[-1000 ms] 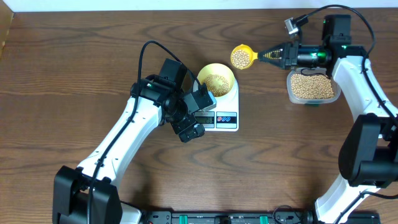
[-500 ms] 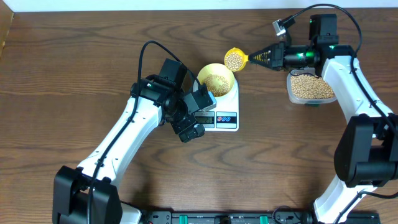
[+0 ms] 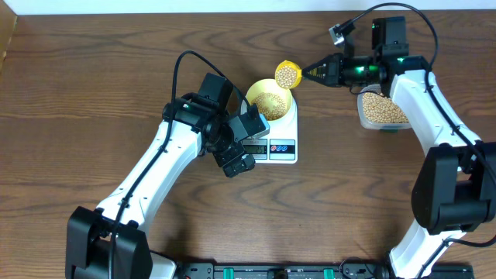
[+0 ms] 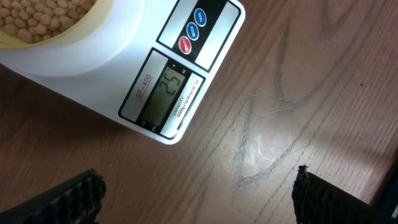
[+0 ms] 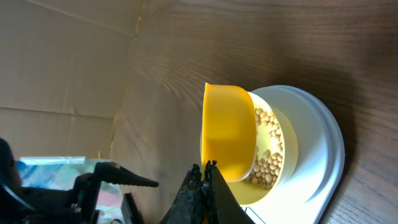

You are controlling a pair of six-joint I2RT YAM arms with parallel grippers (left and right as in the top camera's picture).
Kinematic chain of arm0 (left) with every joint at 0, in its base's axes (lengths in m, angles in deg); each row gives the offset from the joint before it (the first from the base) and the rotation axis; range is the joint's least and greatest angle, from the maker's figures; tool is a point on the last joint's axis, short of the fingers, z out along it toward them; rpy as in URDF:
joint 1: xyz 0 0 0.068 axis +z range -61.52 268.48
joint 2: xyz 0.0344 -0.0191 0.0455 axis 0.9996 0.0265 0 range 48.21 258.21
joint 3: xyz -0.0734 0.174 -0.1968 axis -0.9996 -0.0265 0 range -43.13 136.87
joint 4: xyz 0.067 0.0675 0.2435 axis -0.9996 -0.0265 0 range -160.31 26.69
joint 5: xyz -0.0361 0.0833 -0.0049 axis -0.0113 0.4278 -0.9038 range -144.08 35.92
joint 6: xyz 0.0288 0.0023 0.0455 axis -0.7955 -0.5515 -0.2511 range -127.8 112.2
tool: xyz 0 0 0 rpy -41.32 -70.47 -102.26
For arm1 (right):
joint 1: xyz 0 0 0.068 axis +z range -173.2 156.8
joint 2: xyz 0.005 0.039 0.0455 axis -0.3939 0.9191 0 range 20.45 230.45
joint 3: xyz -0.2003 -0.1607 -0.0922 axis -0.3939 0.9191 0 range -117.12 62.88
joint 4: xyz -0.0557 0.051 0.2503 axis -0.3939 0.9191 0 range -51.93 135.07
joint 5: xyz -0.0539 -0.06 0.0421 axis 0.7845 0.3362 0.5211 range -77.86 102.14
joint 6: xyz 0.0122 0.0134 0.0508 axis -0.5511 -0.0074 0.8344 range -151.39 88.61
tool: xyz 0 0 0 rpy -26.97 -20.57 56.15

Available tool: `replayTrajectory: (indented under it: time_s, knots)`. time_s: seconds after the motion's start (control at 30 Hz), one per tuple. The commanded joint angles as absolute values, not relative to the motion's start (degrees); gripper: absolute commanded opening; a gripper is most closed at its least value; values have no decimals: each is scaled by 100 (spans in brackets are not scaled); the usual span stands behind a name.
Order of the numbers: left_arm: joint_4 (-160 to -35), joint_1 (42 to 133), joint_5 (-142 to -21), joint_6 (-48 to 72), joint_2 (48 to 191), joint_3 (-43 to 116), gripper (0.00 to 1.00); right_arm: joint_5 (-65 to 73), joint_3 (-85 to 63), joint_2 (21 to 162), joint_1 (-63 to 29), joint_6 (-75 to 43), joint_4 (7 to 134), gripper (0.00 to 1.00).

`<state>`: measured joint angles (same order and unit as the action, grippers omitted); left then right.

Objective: Scoop item into bowl and weigh 50g on scale
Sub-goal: 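Carry the scoop left over the yellow bowl on the scale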

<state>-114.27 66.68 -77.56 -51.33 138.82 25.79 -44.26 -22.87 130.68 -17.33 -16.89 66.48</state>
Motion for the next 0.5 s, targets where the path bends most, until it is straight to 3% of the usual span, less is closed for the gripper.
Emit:
replayTrajectory:
  time_s: [0.0, 0.47]
  knots:
    - [-11440, 6688, -7804, -5170, 13919, 2566, 98, -4166, -2287, 13147, -1580, -1665, 6615, 1]
    - [-11440, 6688, -7804, -5170, 13919, 2566, 98, -3832, -2287, 13147, -1117, -2380, 6615, 1]
